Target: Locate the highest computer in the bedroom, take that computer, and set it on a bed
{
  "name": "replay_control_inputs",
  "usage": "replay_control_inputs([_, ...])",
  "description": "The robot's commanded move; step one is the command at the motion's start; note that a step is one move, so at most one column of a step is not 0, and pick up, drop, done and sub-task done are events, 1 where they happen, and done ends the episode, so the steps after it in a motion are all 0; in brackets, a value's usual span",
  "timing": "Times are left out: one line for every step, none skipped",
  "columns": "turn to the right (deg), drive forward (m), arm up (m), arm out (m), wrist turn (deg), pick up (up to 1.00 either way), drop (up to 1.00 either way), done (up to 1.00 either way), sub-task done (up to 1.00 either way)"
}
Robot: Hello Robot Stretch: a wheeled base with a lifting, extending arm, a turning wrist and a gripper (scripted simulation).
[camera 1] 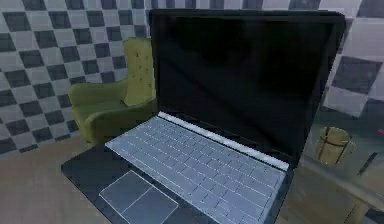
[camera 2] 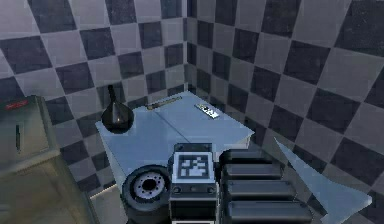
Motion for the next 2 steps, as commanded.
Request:
replay_control_inputs([-45.0, 0.0, 0.0, 0.0, 0.0, 0.0, 0.0, 0.0, 0.0])
replay_control_inputs([-45.0, 0.0, 0.0, 0.0, 0.0, 0.0, 0.0, 0.0, 0.0])
